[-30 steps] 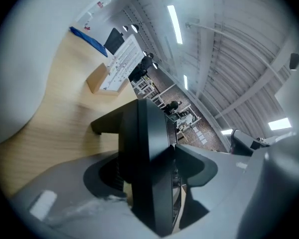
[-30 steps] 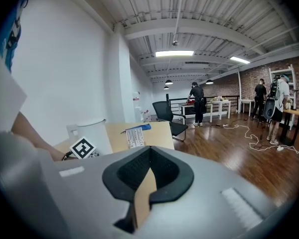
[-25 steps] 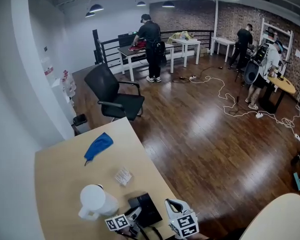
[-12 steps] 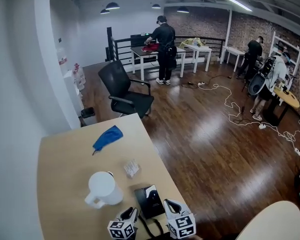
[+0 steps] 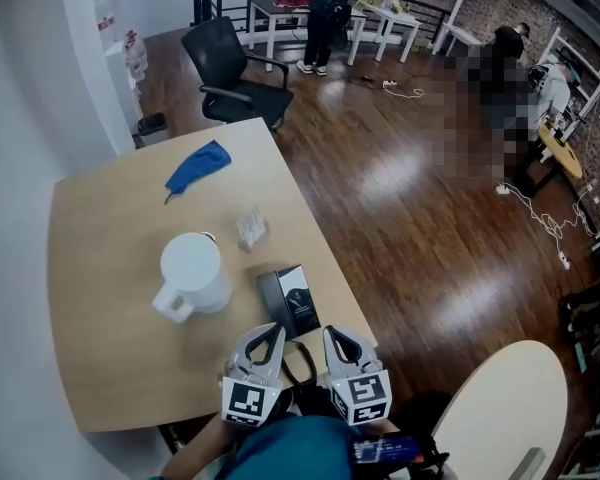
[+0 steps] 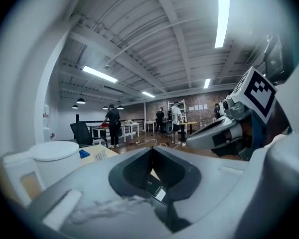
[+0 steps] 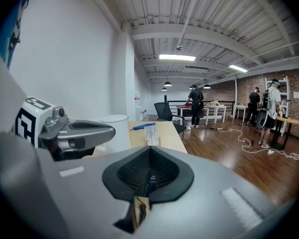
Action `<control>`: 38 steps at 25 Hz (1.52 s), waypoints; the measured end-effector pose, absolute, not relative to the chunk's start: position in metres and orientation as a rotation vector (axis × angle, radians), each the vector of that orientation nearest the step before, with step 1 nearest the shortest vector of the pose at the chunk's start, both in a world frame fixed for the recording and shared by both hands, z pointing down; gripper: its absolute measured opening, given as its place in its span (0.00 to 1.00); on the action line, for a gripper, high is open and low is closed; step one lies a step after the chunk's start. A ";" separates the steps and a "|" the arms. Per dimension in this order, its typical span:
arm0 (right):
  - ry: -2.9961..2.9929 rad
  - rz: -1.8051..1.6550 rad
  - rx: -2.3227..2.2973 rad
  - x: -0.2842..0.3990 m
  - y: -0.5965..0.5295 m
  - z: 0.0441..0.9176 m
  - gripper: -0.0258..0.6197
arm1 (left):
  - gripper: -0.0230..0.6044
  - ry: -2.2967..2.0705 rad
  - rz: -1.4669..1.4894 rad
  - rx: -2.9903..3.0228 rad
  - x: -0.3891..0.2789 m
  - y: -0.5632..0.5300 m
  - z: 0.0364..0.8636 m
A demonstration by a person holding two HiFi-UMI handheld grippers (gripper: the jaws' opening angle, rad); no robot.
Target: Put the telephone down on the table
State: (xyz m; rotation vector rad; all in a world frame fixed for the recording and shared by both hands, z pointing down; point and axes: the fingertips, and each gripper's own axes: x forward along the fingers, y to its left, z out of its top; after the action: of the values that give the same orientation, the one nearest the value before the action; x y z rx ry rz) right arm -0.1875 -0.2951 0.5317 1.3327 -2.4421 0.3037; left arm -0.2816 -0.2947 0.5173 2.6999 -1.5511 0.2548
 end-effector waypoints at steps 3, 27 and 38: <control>-2.409 0.307 1.351 -0.185 -0.279 0.534 0.03 | 0.06 -1.520 0.263 2.745 -0.276 -0.284 0.514; -2.437 0.290 1.630 -0.082 -0.190 0.496 0.03 | 0.06 -1.426 0.236 2.708 -0.176 -0.190 0.478; -2.488 0.345 1.618 -0.033 -0.108 0.517 0.03 | 0.06 -1.520 0.359 2.619 -0.142 -0.105 0.501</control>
State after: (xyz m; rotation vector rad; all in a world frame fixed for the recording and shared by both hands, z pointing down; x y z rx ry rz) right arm -0.0327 -0.1082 0.5173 1.6178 -2.4881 0.3451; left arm -0.1419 -0.1045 0.5006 2.6191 -1.5199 0.3589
